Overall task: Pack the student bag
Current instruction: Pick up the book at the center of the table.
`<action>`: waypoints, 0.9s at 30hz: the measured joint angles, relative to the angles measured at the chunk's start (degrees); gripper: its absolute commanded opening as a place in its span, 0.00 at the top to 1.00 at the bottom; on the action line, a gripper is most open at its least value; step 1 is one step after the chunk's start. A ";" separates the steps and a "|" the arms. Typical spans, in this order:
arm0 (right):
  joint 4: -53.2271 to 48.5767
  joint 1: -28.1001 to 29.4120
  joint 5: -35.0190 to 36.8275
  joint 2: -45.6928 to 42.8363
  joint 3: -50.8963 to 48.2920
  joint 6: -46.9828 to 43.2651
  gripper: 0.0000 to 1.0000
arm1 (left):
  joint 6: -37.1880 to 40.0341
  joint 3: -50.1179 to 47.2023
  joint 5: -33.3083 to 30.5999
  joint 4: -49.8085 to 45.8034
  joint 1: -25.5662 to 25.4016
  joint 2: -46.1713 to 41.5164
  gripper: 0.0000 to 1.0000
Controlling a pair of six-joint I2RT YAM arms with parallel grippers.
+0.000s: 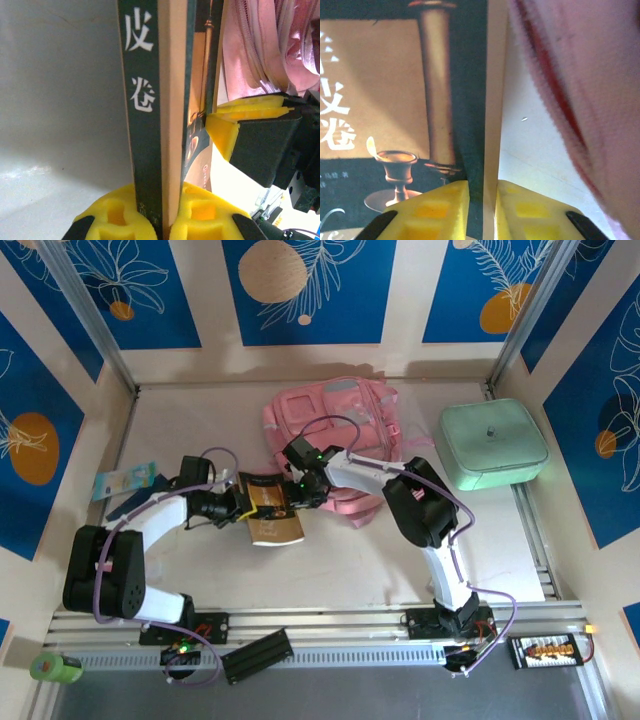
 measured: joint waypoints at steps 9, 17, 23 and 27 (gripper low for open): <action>6.32 -0.81 -2.34 -17.81 -11.85 1.90 0.42 | -1.57 8.52 -7.08 -6.36 -0.22 -11.39 1.00; 24.28 -11.41 -12.28 -32.68 -24.92 11.23 0.23 | -13.66 9.29 -7.96 6.05 -1.31 -15.23 1.00; 39.08 -16.55 -18.49 -36.52 -36.24 22.18 0.17 | -23.91 9.27 -9.88 24.33 -5.46 -9.84 1.00; 53.31 -19.28 -20.13 -38.32 -43.91 31.87 0.13 | -28.15 10.01 -10.82 34.80 -9.66 -2.80 1.00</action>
